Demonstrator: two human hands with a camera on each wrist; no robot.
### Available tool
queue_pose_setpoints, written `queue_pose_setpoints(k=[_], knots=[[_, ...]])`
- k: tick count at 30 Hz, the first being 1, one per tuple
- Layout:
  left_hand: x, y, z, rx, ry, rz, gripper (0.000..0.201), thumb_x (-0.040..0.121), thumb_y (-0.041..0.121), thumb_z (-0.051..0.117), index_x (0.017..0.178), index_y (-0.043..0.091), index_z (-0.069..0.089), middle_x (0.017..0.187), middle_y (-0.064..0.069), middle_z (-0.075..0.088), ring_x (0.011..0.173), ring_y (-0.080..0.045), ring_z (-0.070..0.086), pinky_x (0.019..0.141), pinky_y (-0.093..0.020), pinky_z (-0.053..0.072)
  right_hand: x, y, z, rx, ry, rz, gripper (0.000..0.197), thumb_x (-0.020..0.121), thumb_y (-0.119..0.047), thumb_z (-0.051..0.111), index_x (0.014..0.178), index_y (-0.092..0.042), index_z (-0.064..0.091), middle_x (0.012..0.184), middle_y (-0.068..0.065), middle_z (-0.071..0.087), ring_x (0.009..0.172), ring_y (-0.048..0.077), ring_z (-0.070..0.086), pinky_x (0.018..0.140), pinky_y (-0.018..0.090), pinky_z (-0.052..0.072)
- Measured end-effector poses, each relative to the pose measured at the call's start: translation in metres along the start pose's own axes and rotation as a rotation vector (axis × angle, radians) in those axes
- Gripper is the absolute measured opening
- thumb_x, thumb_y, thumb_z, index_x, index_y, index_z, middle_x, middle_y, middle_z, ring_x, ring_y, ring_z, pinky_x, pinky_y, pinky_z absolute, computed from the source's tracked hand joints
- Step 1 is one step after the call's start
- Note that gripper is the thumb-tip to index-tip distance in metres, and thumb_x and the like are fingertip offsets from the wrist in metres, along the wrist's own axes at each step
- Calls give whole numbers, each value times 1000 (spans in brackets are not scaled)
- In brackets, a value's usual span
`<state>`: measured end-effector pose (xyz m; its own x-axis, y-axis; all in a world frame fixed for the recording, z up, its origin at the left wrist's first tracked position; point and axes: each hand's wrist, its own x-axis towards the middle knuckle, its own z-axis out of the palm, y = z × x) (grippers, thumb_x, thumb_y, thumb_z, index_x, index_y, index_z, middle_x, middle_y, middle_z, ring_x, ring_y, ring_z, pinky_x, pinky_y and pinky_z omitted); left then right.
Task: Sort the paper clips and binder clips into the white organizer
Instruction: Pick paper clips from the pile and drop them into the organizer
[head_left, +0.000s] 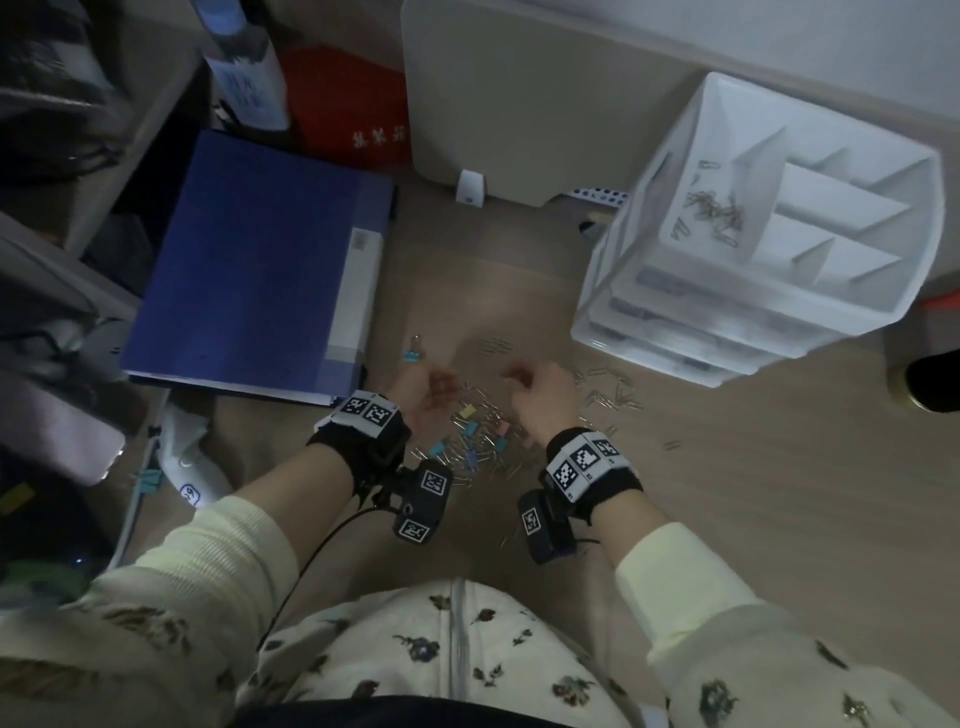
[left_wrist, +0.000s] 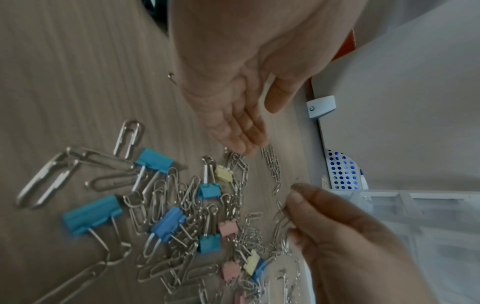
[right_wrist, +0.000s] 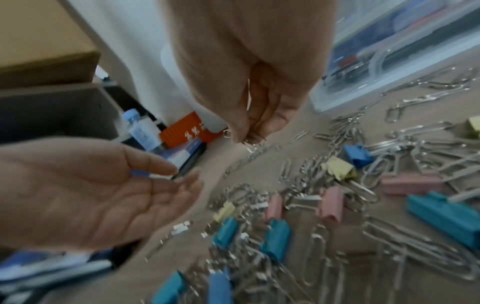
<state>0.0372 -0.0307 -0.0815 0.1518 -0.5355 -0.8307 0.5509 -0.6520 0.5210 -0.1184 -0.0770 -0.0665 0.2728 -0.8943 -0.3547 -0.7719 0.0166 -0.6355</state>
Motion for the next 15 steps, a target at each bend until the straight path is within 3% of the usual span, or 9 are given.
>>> queue_pose_setpoints(k=[2,4,7,9,12,15], knots=[[-2,-1,6,-2,-54,-5,23,96,14,40,97,3,61,94,-10,65,92,-24,61,83,-30,49,0,-7,-6,119,68,-24,21,88,-10,56,101,-16,72,97,-3,71,72,2,59,62,4,42],[-5,-4,12,-44,-113,-23,28,96,16,38,108,0,58,103,-13,64,97,-25,61,82,-31,49,-3,-15,-9,229,67,-43,17,85,-14,63,98,-15,73,92,-4,71,73,-4,58,61,-4,37],[-10,-6,20,-100,-202,-13,32,96,17,39,116,0,56,107,-15,63,99,-24,60,82,-32,51,-6,-25,-9,235,-23,-92,16,85,-19,67,99,-18,74,95,-5,72,76,-3,61,64,3,44],[-9,-6,21,-97,-233,11,28,95,16,39,108,2,60,99,-12,64,92,-21,62,84,-33,52,-8,-30,-6,194,-79,-144,17,86,-18,65,101,-19,74,96,-5,72,75,-3,62,67,10,50],[-6,-4,18,-116,-244,-15,24,96,17,43,99,4,63,91,-11,65,85,-20,62,82,-33,52,-5,-33,-5,71,-138,-229,20,89,-21,61,105,-20,73,103,-3,72,83,7,66,79,18,50],[-3,-2,12,-162,-181,-75,18,94,12,46,88,2,60,79,-11,60,68,-18,57,67,-26,52,6,-31,-7,53,-73,-232,21,90,-23,59,106,-20,72,103,-3,72,84,7,67,83,23,52]])
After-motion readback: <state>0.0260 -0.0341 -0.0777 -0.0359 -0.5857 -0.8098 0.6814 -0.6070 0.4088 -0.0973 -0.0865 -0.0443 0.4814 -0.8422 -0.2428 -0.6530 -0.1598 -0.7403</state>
